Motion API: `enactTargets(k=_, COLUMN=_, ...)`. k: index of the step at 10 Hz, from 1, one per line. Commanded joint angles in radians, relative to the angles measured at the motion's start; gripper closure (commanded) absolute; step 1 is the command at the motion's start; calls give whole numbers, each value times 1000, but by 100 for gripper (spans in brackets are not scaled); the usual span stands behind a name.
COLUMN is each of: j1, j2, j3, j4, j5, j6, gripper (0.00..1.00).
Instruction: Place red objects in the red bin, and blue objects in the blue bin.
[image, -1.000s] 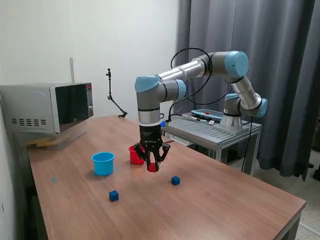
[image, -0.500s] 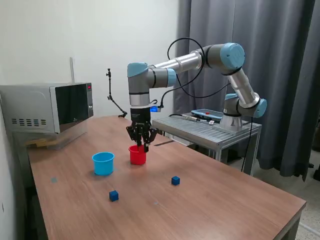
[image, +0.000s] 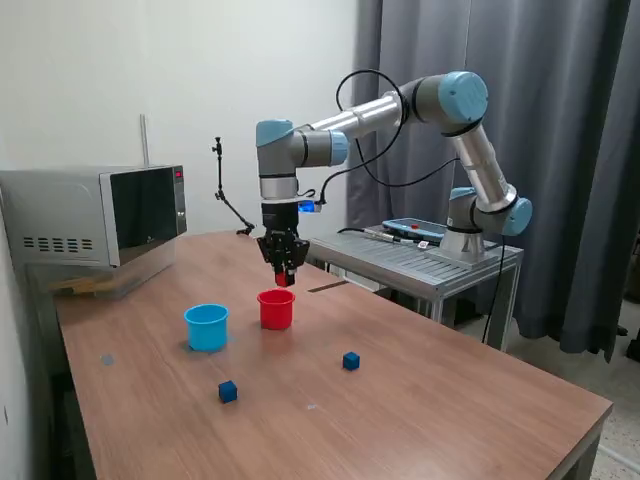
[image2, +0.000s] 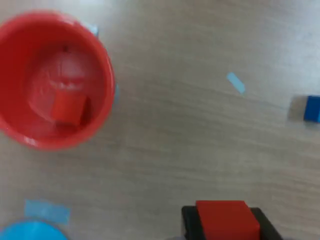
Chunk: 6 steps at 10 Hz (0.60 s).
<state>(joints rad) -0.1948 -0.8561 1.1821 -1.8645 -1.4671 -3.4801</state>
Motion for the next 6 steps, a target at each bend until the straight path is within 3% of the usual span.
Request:
enactTargets(k=1, j1=-35, j2=-67, j3=118, j4=-22, j5=11, j6=36, gripper=100)
enactTargets(k=6, j1=-116, j2=-124, j3=258, j4=-108, j5=10, j6=98, gripper=100)
